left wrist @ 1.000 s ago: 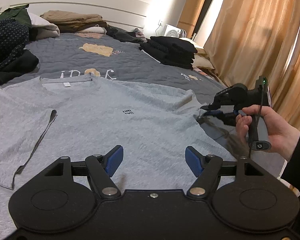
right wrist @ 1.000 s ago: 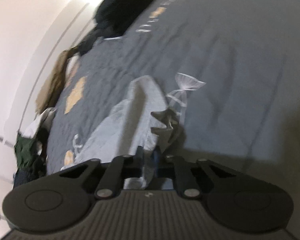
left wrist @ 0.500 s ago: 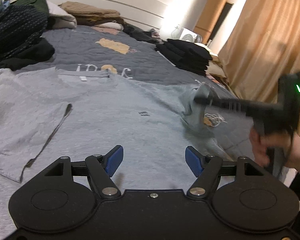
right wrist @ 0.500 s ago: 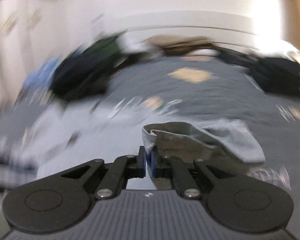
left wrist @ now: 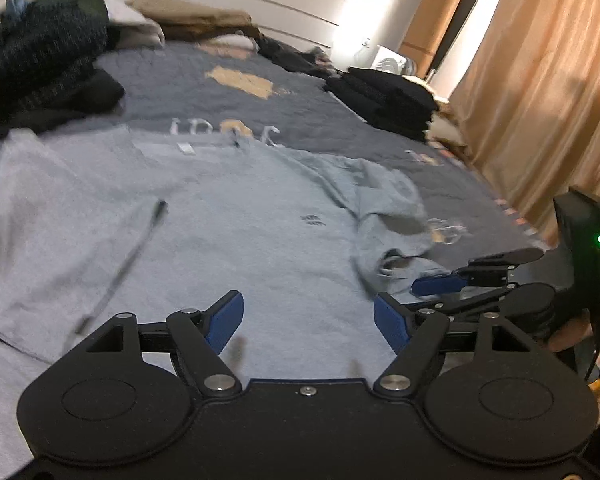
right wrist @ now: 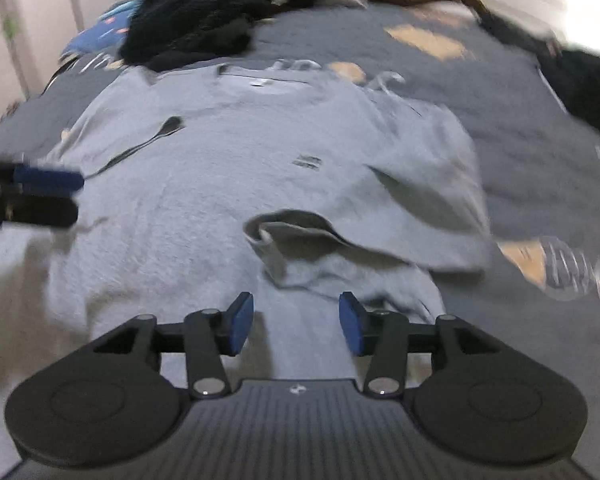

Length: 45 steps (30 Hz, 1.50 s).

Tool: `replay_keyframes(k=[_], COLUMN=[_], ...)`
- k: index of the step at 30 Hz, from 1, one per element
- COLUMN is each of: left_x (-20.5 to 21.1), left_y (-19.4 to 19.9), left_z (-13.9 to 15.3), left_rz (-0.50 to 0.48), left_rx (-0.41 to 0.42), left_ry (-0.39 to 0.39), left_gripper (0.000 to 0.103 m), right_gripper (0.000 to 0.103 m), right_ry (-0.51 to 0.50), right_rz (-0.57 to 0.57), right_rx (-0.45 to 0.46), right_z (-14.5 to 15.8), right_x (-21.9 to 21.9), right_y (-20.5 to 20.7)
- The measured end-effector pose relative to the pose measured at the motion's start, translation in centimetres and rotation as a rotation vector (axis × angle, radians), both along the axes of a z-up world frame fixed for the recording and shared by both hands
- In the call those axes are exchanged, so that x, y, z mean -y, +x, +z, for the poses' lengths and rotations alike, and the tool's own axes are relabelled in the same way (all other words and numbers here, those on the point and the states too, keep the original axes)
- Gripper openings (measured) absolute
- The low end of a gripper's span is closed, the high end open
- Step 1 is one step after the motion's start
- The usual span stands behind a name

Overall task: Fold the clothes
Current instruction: 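Fold the held sleeve across the shirt body with the right gripper and release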

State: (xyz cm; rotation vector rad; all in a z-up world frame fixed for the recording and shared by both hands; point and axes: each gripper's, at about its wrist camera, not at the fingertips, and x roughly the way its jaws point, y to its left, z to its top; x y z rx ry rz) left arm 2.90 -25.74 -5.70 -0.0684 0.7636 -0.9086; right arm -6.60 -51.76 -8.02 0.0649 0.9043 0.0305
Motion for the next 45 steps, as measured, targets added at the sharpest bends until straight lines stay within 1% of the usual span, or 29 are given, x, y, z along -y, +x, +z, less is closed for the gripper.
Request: replay_keyframes(k=[3,5,7,9,11,13,15,17,20,22,25,27,28,31,33,36,40,43,45], left_x=[0.6,1.0,1.4,1.8,2.6,3.6,4.9,6.5,9.9,12.5,16.6,18.9,19.9,22.3,23.7,25.4,27.5,28.8,29.3], left_y=[-0.6,-0.9,-1.2,-1.6,-2.0,-2.2,-2.3,-2.5,-2.7,-3.0,-4.1,-4.8,-5.0,-5.0,-4.8,-5.0,-5.9,-6.3,-6.4], left_z=[0.1,-0.1,-0.3,-0.4,-0.2,0.1,0.2,0.3,0.8,0.8,0.1,-0.5,-0.8,-1.4,-1.9,-2.6,-3.9,-5.1,-5.8], left_rz=[-0.011,-0.008,0.001,0.013,0.020,0.026,0.014,-0.008,-0.060,-0.102,-0.163,-0.200,-0.216,-0.237,-0.232,-0.212,-0.229,-0.247,-0.249], left_rx=[0.038,0.032,0.026,0.048,0.080,0.104,0.108,0.129,0.195,0.239,0.374,0.426,0.433,0.412,0.395,0.413,0.517,0.573,0.607], left_ry=[0.027,0.029,0.024,0.020,0.031,0.048,0.065,0.082,0.119,0.164,0.248,0.278,0.284,0.288,0.298,0.347,0.449,0.516,0.545], left_gripper=[0.071,0.071,0.071,0.071,0.071,0.071,0.072,0.072,0.072,0.072,0.072,0.068,0.061,0.055,0.055,0.056,0.056,0.056,0.052], right_gripper=[0.047,0.047,0.048,0.049,0.049,0.049,0.049,0.049,0.049,0.049,0.049,0.049,0.049,0.049,0.049,0.049,0.049,0.049,0.049], right_ry=[0.084,0.142,0.174,0.158,0.132,0.133,0.140,0.142,0.178,0.202,0.248,0.266,0.275,0.302,0.319,0.345,0.373,0.381,0.387], right_rz=[-0.050,-0.081,-0.116,-0.145,-0.162,-0.147,-0.131,-0.154,-0.252,-0.321,-0.418,-0.443,-0.455,-0.479,-0.490,-0.506,-0.523,-0.522,-0.521], right_rx=[0.061,0.114,0.171,0.188,0.172,0.160,0.157,0.179,0.217,0.240,0.278,0.301,0.312,0.334,0.345,0.361,0.379,0.384,0.387], right_z=[2.0,3.3,4.2,4.3,4.0,3.9,4.0,4.5,5.1,5.3,5.7,5.8,5.9,6.0,6.1,6.1,6.2,6.3,6.4], right_x=[2.0,3.6,4.9,5.8,6.1,6.4,6.7,7.5,9.8,11.4,13.6,14.5,14.9,15.8,16.3,17.0,17.7,17.9,17.9], right_y=[-1.6,-2.5,-3.4,-3.4,-3.3,-3.5,-3.8,-4.3,-5.2,-5.5,-6.4,-6.8,-7.0,-7.4,-7.7,-8.1,-8.5,-8.4,-8.4])
